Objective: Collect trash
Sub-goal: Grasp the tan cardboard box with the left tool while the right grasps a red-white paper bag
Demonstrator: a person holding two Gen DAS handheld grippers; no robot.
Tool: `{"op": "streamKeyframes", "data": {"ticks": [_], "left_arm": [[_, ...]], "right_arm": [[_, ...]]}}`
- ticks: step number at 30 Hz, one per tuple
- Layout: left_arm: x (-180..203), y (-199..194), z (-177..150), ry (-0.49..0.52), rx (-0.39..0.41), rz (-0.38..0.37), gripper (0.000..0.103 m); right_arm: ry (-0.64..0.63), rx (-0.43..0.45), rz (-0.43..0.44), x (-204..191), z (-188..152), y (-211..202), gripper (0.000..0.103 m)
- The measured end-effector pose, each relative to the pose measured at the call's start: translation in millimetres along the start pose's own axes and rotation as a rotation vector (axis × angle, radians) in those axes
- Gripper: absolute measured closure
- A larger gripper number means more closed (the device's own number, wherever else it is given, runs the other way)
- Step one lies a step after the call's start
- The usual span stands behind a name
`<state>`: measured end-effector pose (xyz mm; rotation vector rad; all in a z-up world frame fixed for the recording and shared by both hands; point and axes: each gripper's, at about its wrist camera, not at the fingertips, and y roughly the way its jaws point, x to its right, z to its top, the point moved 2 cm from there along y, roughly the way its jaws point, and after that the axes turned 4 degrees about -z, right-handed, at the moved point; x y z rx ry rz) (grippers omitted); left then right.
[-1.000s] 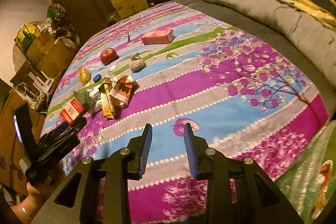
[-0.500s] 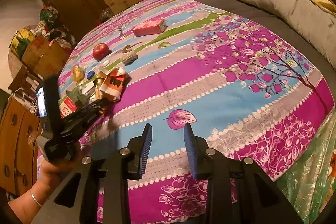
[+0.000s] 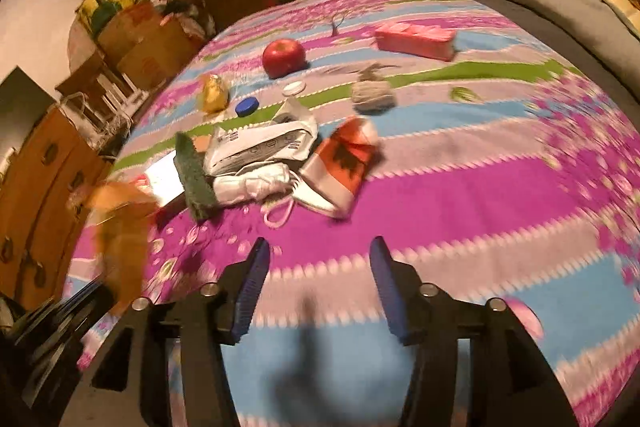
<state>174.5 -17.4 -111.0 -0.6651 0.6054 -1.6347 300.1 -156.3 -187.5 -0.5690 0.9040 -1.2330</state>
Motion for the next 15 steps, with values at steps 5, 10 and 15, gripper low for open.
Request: {"op": "streamKeyframes", "data": {"ticks": [5,10,15], "left_arm": [[-5.4,-6.0,1.4,0.009,0.016,0.007,0.095],[-14.6,-11.7,0.8,0.007,0.033,0.038,0.095],[-14.9,-18.0,3.0,0.013,0.04,0.06,0.095]], "right_arm": [[0.075,-0.058,-0.048,0.9,22.1,51.6,0.06],[0.183,-0.041,-0.004,17.3,21.2,58.1,0.091],[0.173,0.003,0.004,16.8,7.5,22.4,0.093]]}}
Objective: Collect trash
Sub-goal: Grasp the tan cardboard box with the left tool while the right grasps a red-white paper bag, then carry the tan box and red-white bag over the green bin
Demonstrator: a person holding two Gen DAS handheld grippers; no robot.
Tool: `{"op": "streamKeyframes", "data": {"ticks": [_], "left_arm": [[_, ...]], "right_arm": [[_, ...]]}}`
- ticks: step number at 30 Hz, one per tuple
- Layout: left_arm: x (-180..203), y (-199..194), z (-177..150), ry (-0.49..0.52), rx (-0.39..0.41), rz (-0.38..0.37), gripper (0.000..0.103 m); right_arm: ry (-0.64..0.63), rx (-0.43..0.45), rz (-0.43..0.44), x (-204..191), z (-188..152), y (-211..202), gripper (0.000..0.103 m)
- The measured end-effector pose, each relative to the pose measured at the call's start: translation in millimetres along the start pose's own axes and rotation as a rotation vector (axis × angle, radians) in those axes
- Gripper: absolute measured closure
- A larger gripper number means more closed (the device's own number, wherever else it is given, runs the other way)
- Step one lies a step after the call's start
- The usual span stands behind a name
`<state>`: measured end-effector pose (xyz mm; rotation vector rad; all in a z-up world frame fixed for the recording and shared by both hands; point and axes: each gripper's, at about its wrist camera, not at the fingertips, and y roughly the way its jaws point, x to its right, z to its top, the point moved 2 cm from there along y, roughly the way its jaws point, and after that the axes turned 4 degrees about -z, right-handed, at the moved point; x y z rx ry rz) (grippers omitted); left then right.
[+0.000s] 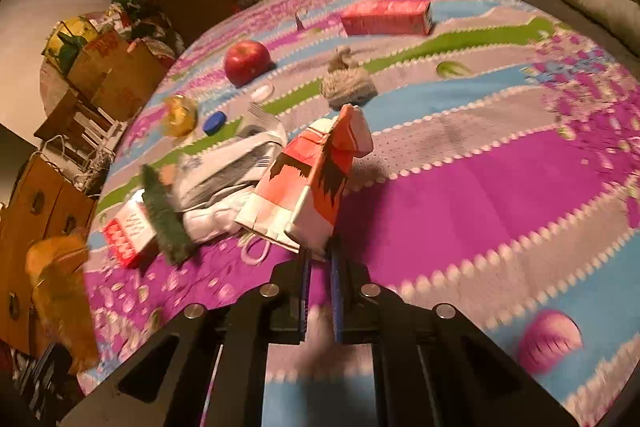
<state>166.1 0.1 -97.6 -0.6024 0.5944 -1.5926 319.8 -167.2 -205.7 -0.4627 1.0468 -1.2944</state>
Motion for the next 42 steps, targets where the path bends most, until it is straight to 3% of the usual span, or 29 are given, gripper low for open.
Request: {"op": "streamKeyframes", "data": {"ticks": [13,19,24,33,42], "left_arm": [[14.4,-27.0,20.0,0.036,0.056,0.052,0.095],[18.9,-42.2,29.9,0.054,0.084,0.071,0.095],[34.4,-53.4,40.7,0.082,0.111,0.064,0.095],[94.0,-73.5,72.8,0.156,0.191,-0.021,0.095],[199.4,-85.8,86.3,0.29,0.234,-0.189,0.095]], "right_arm": [[-0.146,0.142,-0.048,-16.3,-75.9,-161.9,0.093],[-0.256,0.215,-0.133,-30.4,-107.1,-210.6,0.093],[-0.245,0.281,-0.15,-25.1,-110.0,-249.4,0.093],[-0.164,0.431,-0.222,16.9,-81.3,-330.8,0.093],[0.001,0.535,-0.38,108.7,-86.4,-419.0,0.093]]}}
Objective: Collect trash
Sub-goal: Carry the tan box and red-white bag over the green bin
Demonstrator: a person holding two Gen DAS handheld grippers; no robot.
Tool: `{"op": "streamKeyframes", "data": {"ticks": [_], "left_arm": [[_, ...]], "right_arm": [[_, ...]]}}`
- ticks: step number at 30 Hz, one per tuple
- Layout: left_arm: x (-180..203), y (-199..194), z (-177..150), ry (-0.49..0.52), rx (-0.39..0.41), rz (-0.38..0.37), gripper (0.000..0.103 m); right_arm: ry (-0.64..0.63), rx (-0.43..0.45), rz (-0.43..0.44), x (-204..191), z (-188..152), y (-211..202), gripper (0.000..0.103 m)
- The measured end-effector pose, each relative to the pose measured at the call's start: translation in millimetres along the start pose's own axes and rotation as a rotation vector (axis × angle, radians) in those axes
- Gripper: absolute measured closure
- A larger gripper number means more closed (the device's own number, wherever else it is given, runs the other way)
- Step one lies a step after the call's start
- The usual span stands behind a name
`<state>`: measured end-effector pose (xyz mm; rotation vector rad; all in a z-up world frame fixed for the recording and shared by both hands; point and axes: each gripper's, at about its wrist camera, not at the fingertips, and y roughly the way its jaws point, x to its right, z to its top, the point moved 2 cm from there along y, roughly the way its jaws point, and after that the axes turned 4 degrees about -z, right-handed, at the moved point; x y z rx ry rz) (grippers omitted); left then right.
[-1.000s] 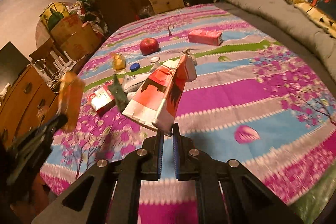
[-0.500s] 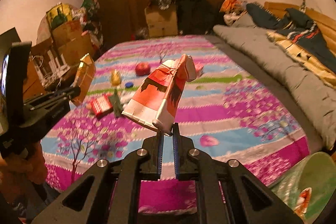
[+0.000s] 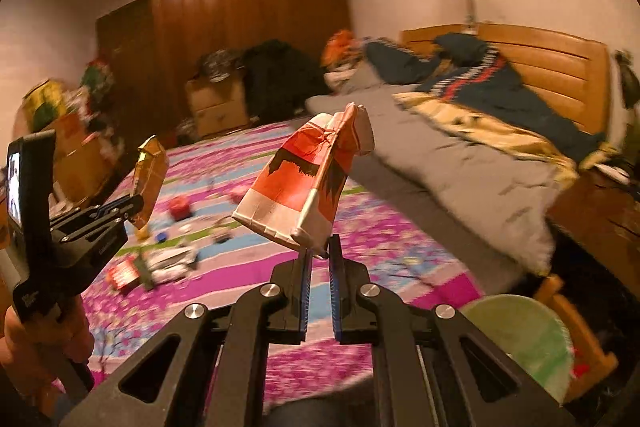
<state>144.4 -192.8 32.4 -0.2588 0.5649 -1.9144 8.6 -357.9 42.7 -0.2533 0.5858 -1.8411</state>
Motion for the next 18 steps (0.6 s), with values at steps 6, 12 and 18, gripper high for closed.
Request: {"op": "streamKeyframes", "data": {"ticks": [6,12,18], "left_arm": [[79.0,5.9,13.1,0.101,0.019,-0.135,0.095],[153.6,8.3,13.0,0.222,0.023,-0.258,0.095],[215.0,7.4,5.0,0.33,0.021,-0.351,0.095]], "right_arm": [[0.087,0.02,-0.14,79.1,-0.9,-30.3,0.093],[0.172,0.002,-0.265,150.8,-21.5,-52.2,0.093],[0.229,-0.04,-0.36,202.8,-52.1,-70.7,0.093]]}}
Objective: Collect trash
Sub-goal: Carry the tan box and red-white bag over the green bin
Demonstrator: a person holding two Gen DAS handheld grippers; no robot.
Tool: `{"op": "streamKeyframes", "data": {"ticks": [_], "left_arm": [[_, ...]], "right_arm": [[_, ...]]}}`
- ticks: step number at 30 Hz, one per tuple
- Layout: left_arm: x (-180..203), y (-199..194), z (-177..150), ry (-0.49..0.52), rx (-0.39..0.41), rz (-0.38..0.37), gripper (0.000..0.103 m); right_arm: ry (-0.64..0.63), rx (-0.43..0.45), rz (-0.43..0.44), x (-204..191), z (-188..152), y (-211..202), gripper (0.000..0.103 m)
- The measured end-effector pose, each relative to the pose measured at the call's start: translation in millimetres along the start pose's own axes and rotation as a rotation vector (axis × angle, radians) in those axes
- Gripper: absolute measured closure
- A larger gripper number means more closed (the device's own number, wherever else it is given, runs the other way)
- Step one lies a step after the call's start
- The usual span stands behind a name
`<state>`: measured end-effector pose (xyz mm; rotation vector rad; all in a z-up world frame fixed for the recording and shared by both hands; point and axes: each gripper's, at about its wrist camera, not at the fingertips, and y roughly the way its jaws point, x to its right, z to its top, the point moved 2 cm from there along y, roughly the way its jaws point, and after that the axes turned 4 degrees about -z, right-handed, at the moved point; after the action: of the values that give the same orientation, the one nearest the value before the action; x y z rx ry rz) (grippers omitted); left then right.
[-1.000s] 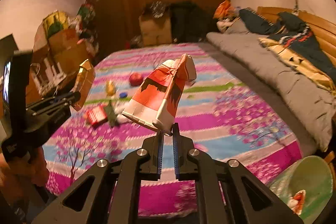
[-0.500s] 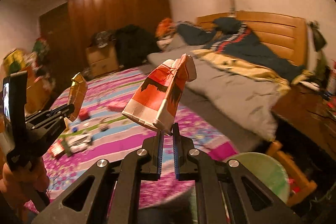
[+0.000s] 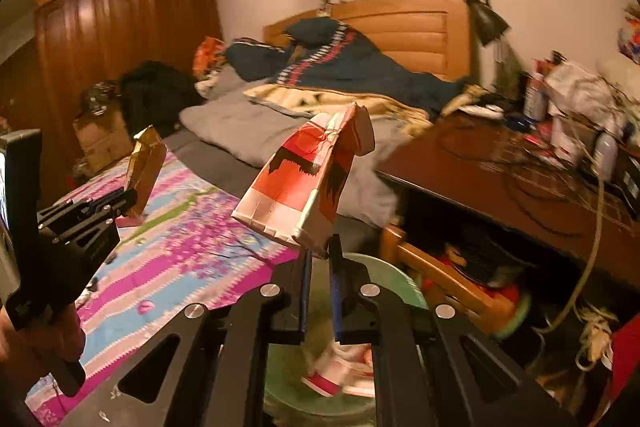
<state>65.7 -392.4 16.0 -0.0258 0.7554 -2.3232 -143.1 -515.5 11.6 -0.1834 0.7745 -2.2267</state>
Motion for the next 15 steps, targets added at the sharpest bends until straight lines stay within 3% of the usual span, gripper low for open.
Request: {"op": "streamKeyframes", "data": {"ticks": [7,12,15], "left_arm": [[57.9,14.9,-1.2,0.109,-0.021,-0.093,0.095],[79.6,22.0,-8.0,0.158,-0.049,-0.163,0.095],[84.9,33.8,-14.0,0.141,-0.082,-0.257,0.095]], "right_arm": [[0.028,-0.045,-0.08,44.1,-21.4,-1.7,0.093],[0.029,-0.088,-0.109,57.6,-31.9,-0.3,0.093],[0.02,-0.113,-0.119,60.3,-39.7,5.4,0.093]]}}
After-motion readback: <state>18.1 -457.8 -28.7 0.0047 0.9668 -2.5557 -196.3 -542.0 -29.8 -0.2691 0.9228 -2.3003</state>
